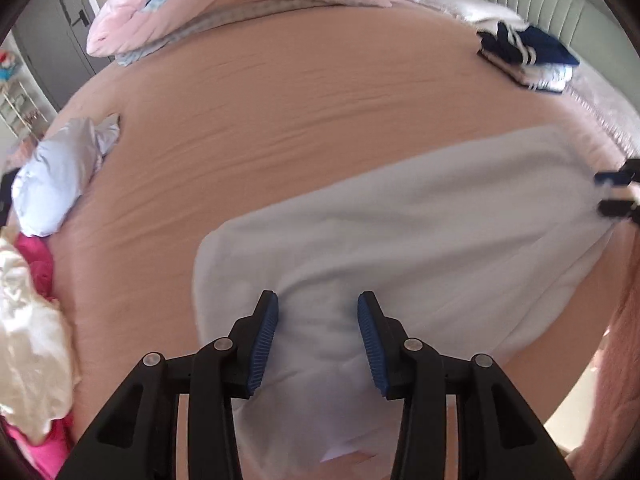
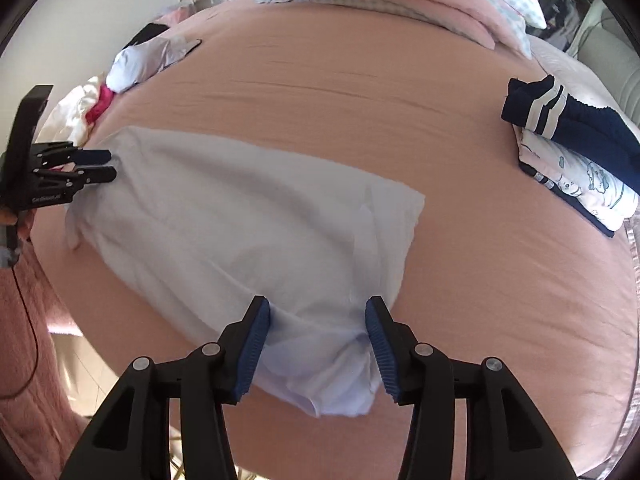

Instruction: Fold clothes

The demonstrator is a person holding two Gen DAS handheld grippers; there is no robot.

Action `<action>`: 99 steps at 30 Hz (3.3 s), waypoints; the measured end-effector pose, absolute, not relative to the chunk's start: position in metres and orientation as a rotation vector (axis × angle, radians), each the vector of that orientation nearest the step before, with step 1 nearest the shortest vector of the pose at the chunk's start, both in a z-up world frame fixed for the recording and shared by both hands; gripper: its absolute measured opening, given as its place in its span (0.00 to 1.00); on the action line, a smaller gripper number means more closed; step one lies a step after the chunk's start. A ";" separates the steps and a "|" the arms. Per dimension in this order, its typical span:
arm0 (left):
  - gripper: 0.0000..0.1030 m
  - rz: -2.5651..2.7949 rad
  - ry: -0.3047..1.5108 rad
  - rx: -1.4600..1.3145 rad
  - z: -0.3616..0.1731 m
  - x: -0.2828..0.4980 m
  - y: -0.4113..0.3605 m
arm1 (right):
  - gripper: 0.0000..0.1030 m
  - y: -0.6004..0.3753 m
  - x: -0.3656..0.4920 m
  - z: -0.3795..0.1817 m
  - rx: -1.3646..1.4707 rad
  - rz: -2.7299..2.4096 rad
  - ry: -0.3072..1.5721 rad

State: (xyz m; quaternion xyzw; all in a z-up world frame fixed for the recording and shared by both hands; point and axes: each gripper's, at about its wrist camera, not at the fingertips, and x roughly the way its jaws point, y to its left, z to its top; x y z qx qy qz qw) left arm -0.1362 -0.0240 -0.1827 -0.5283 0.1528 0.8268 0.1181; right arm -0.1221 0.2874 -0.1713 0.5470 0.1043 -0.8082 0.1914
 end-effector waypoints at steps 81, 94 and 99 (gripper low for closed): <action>0.43 2.418 0.135 -1.344 -0.197 -0.104 0.060 | 0.57 0.205 -0.081 -0.155 1.381 -2.436 0.236; 0.43 2.685 -0.103 -1.365 -0.176 -0.077 -0.042 | 0.57 0.268 -0.071 -0.142 1.414 -2.588 -0.122; 0.42 2.668 -0.044 -1.421 -0.178 -0.075 -0.067 | 0.56 0.278 -0.064 -0.152 1.445 -2.566 0.004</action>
